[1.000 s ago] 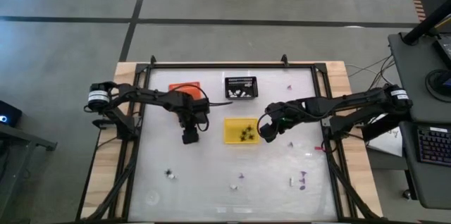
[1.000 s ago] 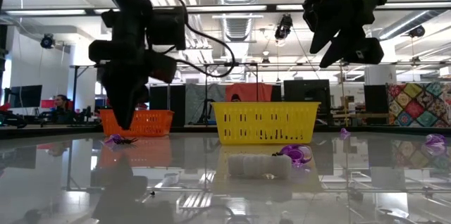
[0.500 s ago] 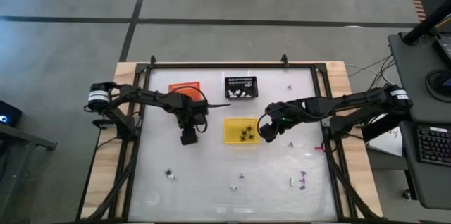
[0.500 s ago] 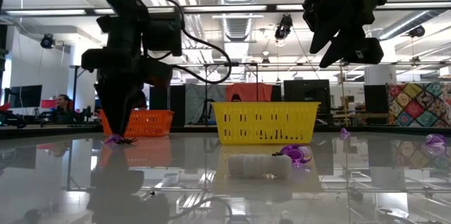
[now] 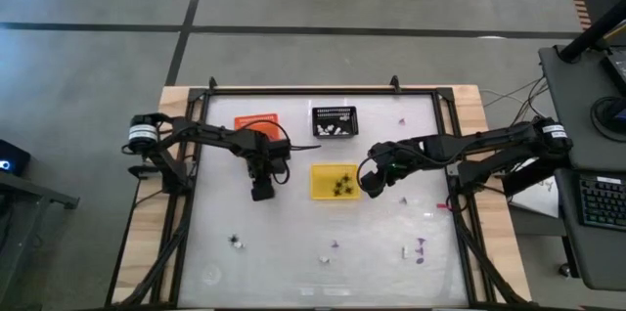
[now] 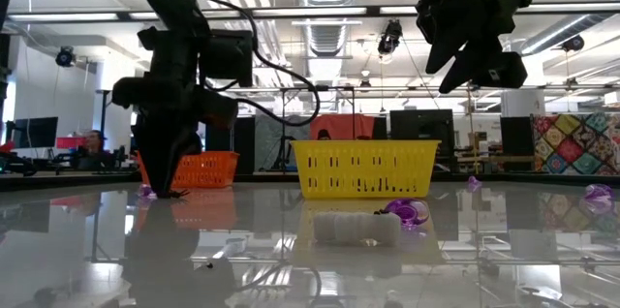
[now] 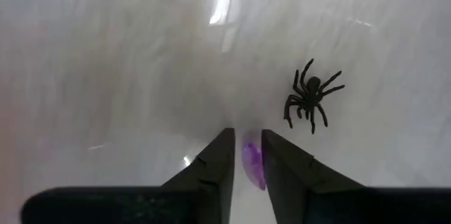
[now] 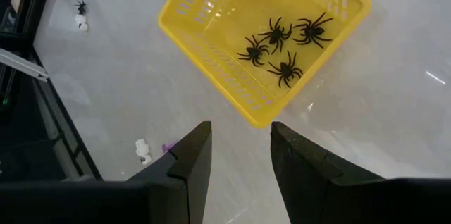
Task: Sort Halloween decoration
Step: Put the violet witch hat into the orange bin
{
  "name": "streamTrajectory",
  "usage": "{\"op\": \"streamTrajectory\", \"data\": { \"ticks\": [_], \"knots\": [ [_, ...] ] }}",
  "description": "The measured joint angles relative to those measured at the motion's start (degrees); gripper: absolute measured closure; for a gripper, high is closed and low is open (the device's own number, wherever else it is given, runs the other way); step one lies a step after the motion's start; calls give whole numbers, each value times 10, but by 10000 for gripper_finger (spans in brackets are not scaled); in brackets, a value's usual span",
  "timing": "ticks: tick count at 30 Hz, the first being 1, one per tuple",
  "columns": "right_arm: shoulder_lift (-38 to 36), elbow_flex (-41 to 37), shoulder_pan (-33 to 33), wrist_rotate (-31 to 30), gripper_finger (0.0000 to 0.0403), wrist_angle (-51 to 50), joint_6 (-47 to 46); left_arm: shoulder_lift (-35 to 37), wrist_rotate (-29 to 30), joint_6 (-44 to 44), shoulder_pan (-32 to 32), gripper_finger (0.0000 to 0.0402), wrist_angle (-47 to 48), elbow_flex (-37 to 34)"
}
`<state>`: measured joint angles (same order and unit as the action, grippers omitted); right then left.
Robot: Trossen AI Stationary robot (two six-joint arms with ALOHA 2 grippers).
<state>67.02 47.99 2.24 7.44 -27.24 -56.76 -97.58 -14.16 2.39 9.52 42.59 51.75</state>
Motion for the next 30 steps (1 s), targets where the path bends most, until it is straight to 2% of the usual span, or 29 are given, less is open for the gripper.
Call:
{"op": "streamTrajectory", "data": {
  "ticks": [8,16,24,30],
  "knots": [
    [0,0,0,0,268,0,5,0,7,-6,0,399,10,1],
    [0,0,0,0,268,0,14,-4,-6,-14,-2,401,55,22],
    [0,0,0,0,268,0,21,1,-3,-49,-1,401,100,83],
    [0,0,3,0,268,-1,21,19,0,-73,34,402,110,120]
  ]
}}
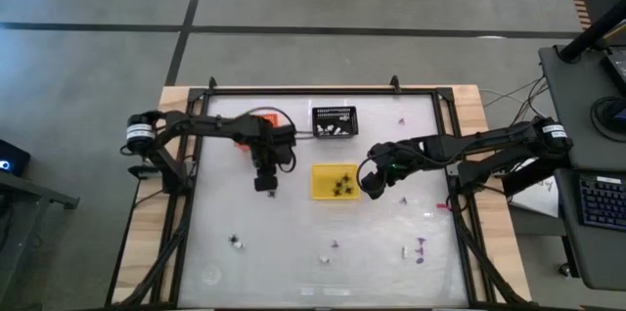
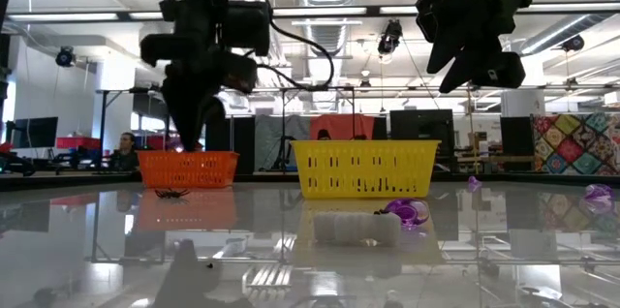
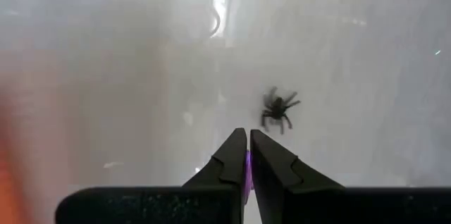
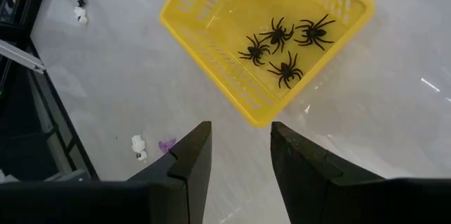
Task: Sort Halloween decoration
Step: Put the violet witch hat into the orange bin
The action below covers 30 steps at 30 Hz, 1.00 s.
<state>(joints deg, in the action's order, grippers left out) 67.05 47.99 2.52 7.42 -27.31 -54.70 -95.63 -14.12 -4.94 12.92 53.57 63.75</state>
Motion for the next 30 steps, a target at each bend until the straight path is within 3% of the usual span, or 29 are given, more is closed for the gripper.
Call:
{"op": "streamTrajectory", "data": {
  "ticks": [5,19,27,30],
  "knots": [
    [0,0,0,0,268,-4,0,11,31,-31,56,402,21,23],
    [0,0,0,0,268,-10,-24,13,33,-136,238,402,16,42],
    [0,0,-1,-4,268,-42,-60,-4,32,-128,314,401,-2,40],
    [0,0,-2,-41,268,-78,-105,-11,31,-130,331,401,-14,40]
  ]
}}
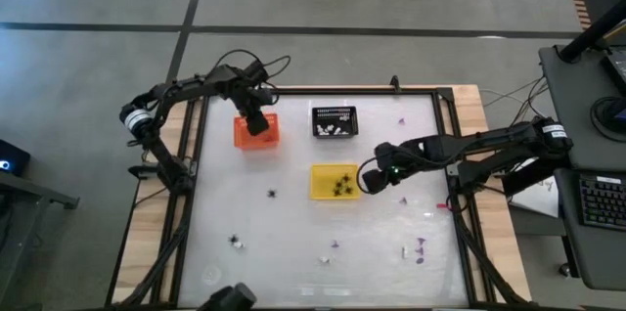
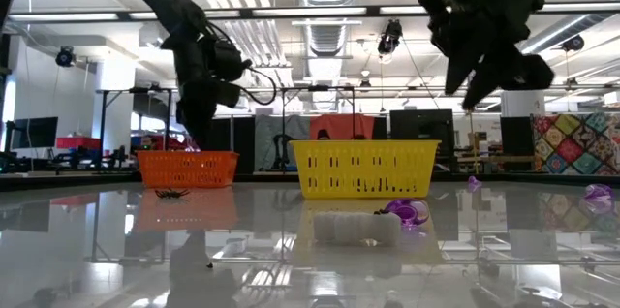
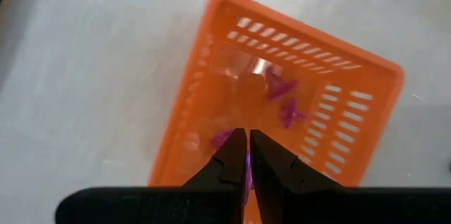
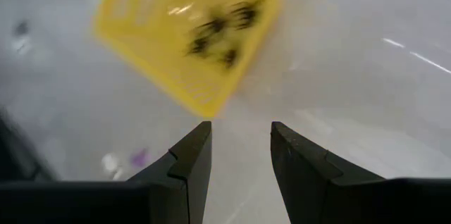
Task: Sort Halloween decoration
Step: Put the violet witch hat into the orange bin, then put the white skeleton toy into the black bin
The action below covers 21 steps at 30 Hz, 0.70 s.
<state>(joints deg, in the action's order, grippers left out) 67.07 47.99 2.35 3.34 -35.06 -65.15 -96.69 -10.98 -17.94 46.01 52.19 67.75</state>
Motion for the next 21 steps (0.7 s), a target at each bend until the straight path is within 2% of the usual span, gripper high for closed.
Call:
{"op": "streamTrajectory", "data": {
  "ticks": [6,10,15,21],
  "knots": [
    [0,0,0,-75,268,-60,-88,-5,-9,-11,8,397,0,0],
    [0,0,0,-105,268,-63,-118,-5,-35,-22,8,375,1,0],
    [0,0,0,-133,268,-65,-147,-5,-35,-35,7,343,1,0],
    [0,0,-22,-200,268,-67,-169,2,-35,-40,5,320,9,0]
  ]
}}
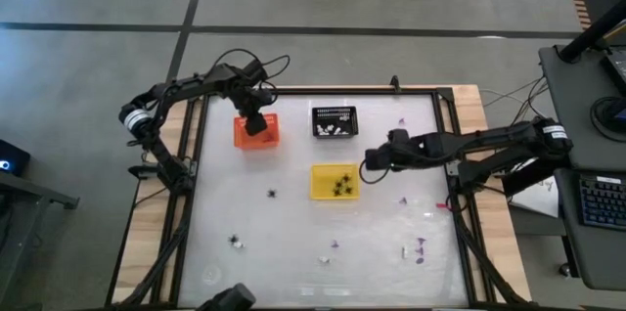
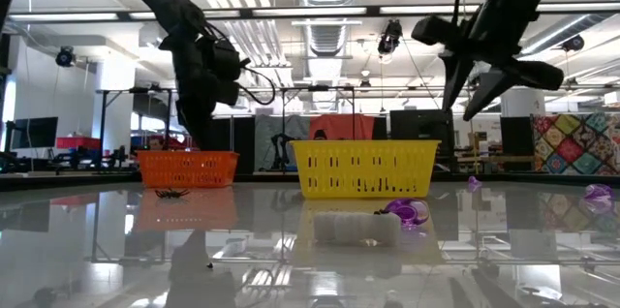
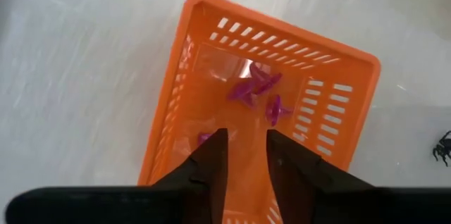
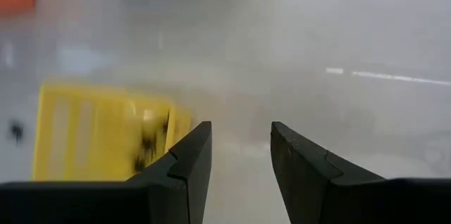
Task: Sort Halloween decoration
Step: Put the white skeleton toy into the black bin
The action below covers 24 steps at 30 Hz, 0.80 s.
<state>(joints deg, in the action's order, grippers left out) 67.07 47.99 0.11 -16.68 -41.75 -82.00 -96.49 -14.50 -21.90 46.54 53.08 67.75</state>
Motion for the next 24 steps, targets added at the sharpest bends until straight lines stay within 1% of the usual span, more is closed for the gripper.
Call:
{"op": "streamTrajectory", "data": {
  "ticks": [3,5,11,14,16,19,22,24],
  "knots": [
    [0,0,-27,-29,268,0,-4,8,0,-14,0,318,0,0],
    [0,0,-51,-34,268,0,9,14,0,-16,0,317,0,0],
    [0,0,-137,-35,268,0,73,33,0,-17,0,317,-1,0],
    [0,0,-175,-23,268,0,99,48,0,-21,0,317,0,0],
    [0,0,-192,11,268,1,104,61,0,-31,0,317,4,0],
    [0,0,-200,98,268,1,128,81,0,-31,0,317,13,0],
    [0,0,-188,195,268,1,145,110,-1,-31,0,317,28,0],
    [0,0,-169,234,268,3,135,128,-1,-31,0,317,39,0]
  ]
}}
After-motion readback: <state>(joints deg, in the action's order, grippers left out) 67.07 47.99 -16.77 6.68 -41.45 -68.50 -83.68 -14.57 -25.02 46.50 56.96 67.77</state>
